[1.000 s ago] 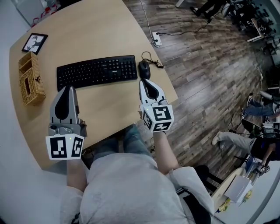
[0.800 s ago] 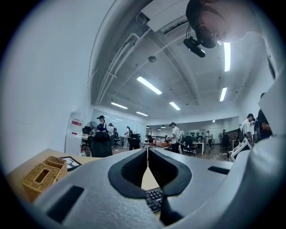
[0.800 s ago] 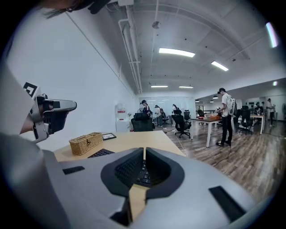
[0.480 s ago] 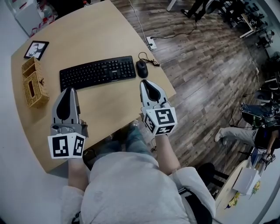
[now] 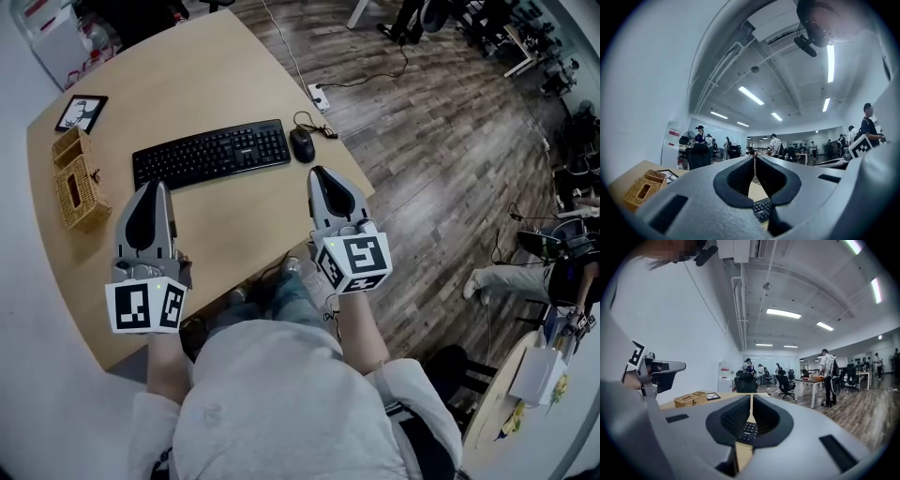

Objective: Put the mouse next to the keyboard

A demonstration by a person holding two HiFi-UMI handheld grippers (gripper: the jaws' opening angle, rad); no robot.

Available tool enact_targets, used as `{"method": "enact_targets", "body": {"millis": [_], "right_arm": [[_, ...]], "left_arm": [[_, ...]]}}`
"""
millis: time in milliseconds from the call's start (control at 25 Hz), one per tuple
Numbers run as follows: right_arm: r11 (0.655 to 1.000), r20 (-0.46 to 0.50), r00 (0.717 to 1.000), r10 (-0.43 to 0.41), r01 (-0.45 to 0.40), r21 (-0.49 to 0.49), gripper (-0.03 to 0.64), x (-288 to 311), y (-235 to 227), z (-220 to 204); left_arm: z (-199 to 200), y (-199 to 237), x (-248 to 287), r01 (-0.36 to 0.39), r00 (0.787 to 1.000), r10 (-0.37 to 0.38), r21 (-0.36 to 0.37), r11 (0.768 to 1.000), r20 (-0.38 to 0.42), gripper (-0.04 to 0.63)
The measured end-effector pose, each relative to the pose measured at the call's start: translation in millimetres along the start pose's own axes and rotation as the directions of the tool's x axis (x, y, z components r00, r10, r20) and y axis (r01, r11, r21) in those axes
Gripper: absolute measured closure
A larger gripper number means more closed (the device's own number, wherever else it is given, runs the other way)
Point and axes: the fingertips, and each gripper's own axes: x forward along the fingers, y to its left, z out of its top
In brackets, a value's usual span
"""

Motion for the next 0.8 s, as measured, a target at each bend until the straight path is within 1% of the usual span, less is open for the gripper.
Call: {"method": "enact_targets", "body": {"millis": [600,800], "right_arm": [[0.998,0.064,0.997,-0.051,0.053,-0.027,0.597,-34,18,22],[0.998,0.081,0.995,-0.055,0.058,-0.025,0.597,-37,24,29]], "left_arm": [[8,-4,-19,0.051,0.999,-0.051,-0.001,0.999,0.008,0.577],[11,-1,-23,0.051,0.999,-0.051,0.004,0.999,0.012,0.577]]}}
